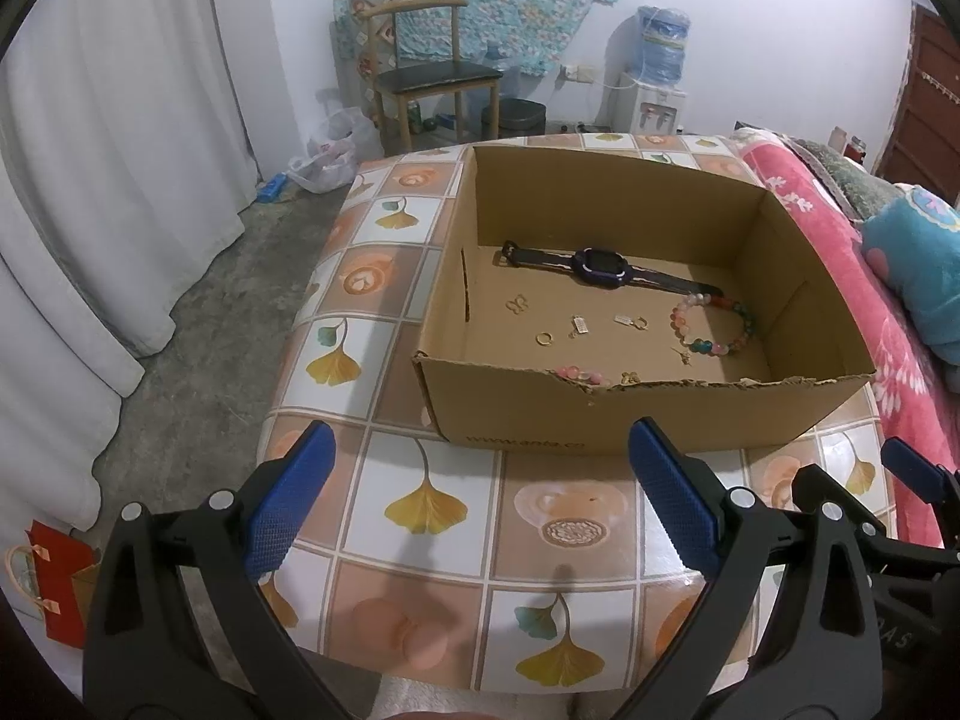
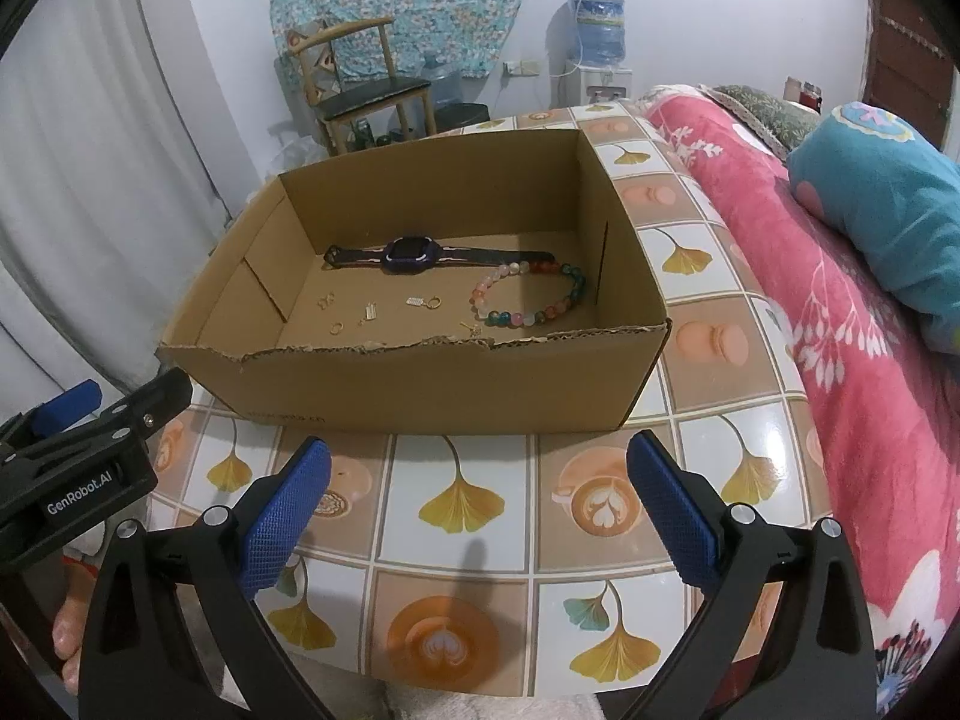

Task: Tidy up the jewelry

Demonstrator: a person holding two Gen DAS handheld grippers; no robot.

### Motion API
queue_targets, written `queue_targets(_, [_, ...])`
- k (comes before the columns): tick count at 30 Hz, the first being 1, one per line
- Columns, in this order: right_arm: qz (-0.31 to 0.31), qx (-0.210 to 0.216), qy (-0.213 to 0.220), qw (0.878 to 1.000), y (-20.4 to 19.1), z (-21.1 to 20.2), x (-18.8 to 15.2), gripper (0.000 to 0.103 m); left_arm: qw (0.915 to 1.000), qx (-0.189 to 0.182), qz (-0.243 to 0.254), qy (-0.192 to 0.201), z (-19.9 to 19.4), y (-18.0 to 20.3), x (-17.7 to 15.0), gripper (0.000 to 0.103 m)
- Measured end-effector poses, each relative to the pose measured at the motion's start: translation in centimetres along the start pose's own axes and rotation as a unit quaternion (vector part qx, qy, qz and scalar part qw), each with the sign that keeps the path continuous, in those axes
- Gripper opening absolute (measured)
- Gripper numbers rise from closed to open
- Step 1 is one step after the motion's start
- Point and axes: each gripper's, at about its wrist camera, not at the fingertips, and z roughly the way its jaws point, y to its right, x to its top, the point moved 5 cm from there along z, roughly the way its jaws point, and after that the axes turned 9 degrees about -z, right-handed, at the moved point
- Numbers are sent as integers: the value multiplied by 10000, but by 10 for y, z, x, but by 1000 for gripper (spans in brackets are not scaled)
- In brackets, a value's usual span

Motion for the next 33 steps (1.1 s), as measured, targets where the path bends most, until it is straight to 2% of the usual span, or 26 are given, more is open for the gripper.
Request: queue_targets(33, [26,-9,8,10000,-2,-2,-1,96,10000,-41,12,-28,-4,2,2,95])
